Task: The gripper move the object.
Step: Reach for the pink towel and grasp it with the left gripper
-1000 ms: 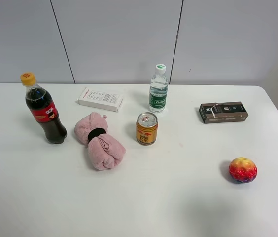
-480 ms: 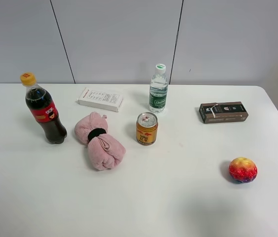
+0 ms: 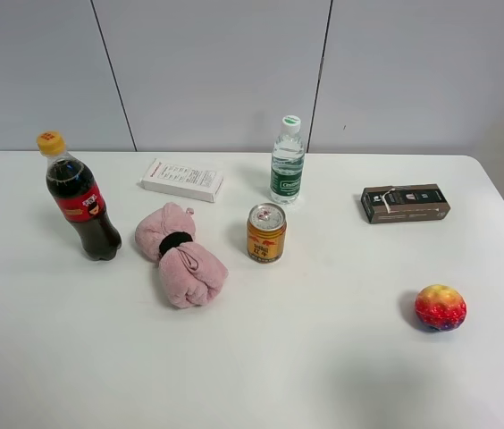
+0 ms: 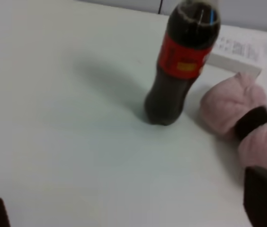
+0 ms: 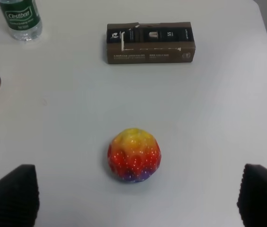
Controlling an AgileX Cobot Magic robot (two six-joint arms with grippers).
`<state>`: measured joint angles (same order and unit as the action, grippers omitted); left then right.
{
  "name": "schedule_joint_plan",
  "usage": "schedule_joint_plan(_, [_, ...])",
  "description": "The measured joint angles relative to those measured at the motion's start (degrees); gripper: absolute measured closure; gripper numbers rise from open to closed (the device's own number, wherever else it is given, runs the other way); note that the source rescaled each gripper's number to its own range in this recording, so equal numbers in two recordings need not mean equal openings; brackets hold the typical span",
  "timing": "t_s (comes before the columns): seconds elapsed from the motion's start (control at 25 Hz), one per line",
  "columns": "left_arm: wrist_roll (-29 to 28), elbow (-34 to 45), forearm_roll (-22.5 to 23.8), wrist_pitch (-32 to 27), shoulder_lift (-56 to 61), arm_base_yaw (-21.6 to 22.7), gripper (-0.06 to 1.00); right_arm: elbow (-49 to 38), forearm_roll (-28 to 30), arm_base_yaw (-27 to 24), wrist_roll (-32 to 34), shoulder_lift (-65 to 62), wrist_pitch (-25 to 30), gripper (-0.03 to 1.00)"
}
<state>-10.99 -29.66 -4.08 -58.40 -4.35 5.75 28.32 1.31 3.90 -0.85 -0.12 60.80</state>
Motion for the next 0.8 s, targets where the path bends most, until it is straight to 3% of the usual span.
schedule_joint_plan(0.24, [-7.1, -3.6, -2.0, 5.0, -12.9, 0.0, -0.06, 0.0, 0.0, 0.0, 0.0, 0.0, 0.0, -0.03])
schedule_joint_plan(0.56, [-7.6, -16.3, -2.7, 7.4, -34.5, 0.1, -0.06, 0.0, 0.0, 0.0, 0.0, 0.0, 0.0, -0.03])
schedule_joint_plan(0.8, [-7.4, -26.4, -3.7, 7.8, -43.9, -1.5, -0.06, 0.0, 0.0, 0.0, 0.0, 0.0, 0.0, -0.03])
